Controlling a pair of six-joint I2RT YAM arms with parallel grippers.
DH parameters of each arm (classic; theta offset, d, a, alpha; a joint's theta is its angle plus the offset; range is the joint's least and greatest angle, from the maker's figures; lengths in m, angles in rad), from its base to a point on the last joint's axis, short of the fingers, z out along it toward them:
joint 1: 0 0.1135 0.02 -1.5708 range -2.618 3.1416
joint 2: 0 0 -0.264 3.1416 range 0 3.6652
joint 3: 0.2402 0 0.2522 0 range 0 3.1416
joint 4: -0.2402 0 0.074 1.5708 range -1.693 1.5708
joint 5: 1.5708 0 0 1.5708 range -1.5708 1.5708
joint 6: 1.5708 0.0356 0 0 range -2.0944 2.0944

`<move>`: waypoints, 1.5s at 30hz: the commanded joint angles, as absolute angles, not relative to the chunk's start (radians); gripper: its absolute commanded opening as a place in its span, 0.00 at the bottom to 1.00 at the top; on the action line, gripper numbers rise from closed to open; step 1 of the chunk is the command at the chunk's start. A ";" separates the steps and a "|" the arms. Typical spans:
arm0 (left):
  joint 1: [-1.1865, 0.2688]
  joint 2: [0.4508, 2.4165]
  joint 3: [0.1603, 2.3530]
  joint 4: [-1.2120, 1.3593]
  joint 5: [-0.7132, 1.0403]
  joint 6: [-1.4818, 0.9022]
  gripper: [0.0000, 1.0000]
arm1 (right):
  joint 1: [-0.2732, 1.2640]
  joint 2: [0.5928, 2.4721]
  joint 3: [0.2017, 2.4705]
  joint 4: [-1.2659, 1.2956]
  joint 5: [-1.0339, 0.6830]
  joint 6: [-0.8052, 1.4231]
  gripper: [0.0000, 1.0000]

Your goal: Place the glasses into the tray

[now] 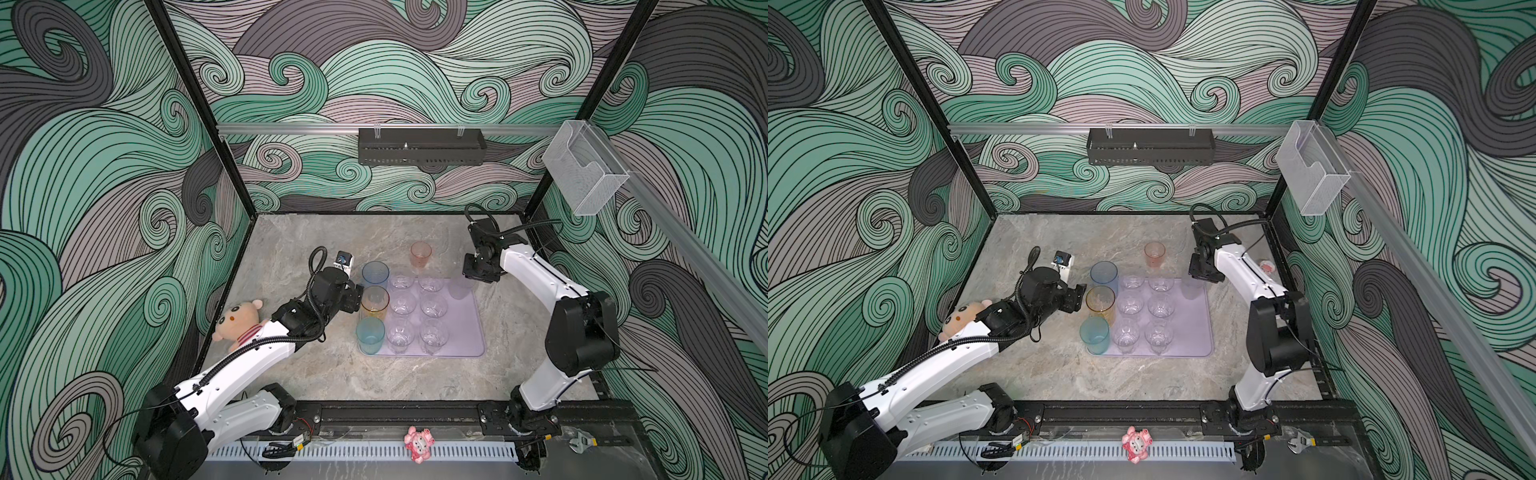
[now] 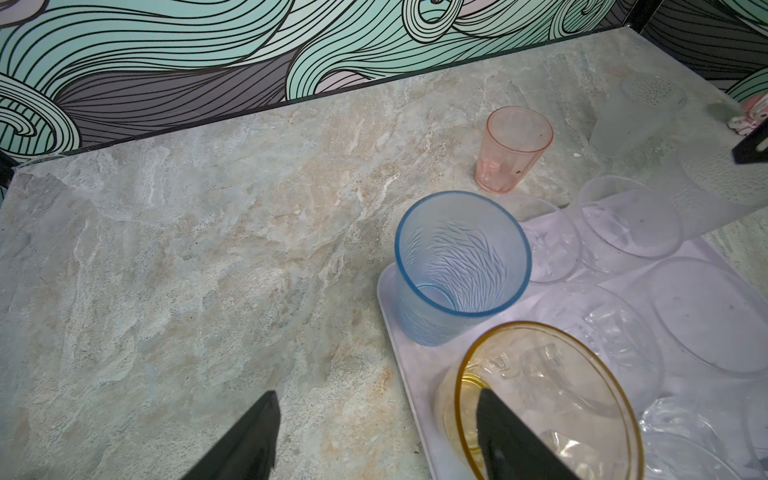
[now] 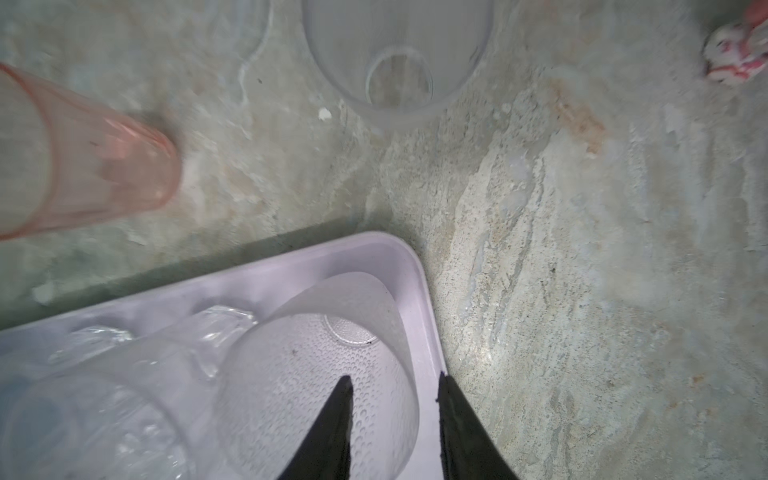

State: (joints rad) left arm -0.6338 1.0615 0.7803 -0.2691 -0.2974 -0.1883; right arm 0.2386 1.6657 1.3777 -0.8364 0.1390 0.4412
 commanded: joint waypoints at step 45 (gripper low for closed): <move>-0.495 1.134 0.816 -0.327 -0.163 -0.313 0.78 | 0.334 2.136 1.925 -0.819 -0.065 0.486 0.42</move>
